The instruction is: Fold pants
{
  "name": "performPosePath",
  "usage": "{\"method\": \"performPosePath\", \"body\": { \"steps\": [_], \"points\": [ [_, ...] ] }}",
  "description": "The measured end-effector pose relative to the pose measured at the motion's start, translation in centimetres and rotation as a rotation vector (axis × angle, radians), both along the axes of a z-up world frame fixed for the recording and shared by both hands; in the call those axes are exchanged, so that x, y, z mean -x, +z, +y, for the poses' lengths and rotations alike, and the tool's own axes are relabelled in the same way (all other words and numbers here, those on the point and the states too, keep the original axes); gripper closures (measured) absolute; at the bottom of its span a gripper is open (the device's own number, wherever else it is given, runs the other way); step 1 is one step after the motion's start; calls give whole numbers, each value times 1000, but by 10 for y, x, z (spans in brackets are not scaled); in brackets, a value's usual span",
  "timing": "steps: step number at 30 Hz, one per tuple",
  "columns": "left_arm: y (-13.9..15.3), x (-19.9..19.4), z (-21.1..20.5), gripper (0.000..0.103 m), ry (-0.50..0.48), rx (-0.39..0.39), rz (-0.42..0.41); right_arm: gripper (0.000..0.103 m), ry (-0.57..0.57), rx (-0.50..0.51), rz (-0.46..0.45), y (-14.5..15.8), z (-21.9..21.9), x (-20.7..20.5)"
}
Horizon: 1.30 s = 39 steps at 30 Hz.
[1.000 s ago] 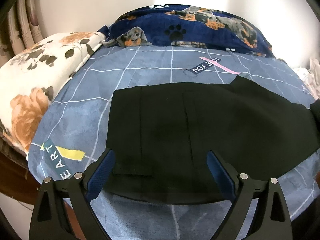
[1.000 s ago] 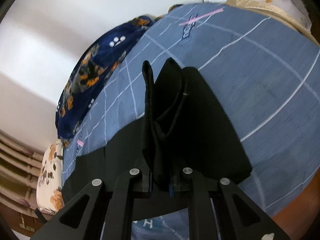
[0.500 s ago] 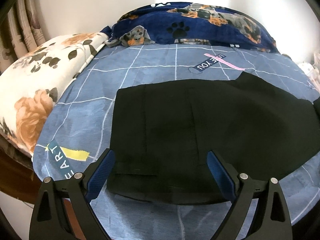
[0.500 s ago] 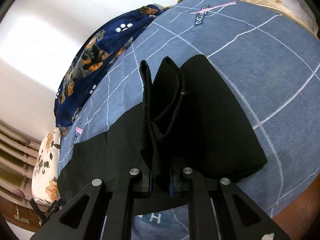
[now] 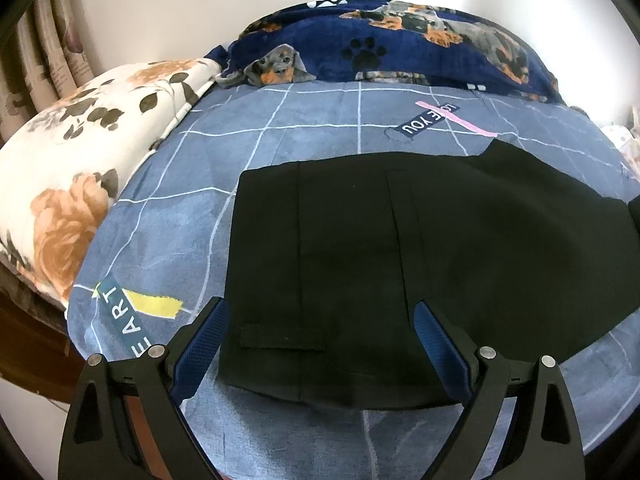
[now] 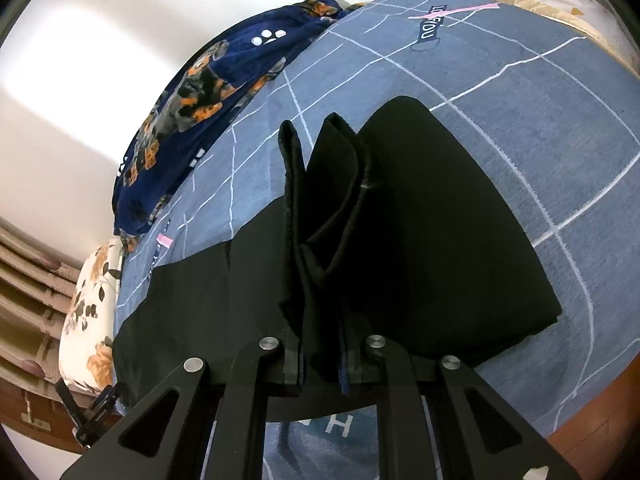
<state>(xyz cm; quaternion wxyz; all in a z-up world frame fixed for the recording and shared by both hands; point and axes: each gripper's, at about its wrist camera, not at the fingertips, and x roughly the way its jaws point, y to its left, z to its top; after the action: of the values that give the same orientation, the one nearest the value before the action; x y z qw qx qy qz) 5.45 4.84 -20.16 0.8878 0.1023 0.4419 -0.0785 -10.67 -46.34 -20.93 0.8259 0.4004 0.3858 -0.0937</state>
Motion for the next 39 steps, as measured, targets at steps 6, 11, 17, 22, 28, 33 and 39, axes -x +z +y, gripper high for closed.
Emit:
{"method": "performPosePath", "body": {
  "steps": [6,11,17,22,28,33,39],
  "points": [
    [-2,0,-1,10,-3,-11,1,90,23,4,-1,1,7,-3],
    [-3,-1,-1,10,-3,-14,12,89,48,9,5,0,16,-8],
    [-5,-2,0,10,-5,-18,23,89,51,6,7,-1,20,-8],
    [-6,-3,0,10,-3,-18,29,89,57,6,9,-2,22,-9],
    [-8,-3,-1,10,-5,-21,36,89,71,6,5,-2,27,-10],
    [-9,-3,-1,10,-6,-21,36,88,86,5,3,-2,32,-12],
    [-9,-3,-1,10,-5,-22,37,88,108,3,-3,-1,41,-17]
  ]
}}
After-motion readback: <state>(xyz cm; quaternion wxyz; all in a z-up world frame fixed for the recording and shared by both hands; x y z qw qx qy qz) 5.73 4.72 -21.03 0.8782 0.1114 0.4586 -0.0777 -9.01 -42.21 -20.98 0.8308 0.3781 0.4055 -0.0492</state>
